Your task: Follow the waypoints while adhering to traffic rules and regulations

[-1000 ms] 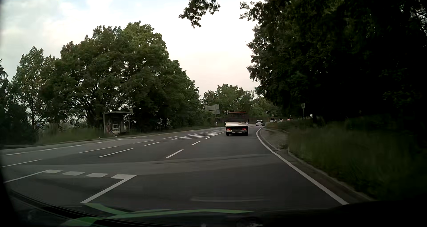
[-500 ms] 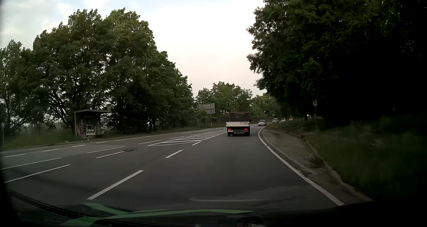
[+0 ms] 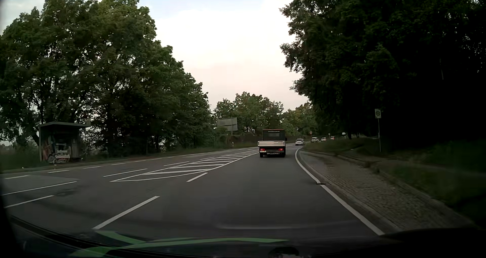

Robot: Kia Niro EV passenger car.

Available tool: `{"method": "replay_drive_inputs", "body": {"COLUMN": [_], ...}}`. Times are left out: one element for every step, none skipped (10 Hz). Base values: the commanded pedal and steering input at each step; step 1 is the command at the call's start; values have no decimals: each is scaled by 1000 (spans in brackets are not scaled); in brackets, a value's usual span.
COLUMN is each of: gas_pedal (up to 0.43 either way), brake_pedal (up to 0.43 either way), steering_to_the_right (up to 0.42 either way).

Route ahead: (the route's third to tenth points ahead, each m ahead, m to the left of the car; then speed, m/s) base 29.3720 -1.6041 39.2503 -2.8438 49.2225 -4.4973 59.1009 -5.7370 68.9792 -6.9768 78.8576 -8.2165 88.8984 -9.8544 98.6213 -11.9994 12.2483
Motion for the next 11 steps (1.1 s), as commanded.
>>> {"method": "replay_drive_inputs", "body": {"gas_pedal": [98,98,98,98,98,98,98,98,98,98,98], "brake_pedal": [0,0,0,0,0,0,0,0,0,0,0], "steering_to_the_right": [14,13,14,13,11,11,11,10,10,10,10]}}
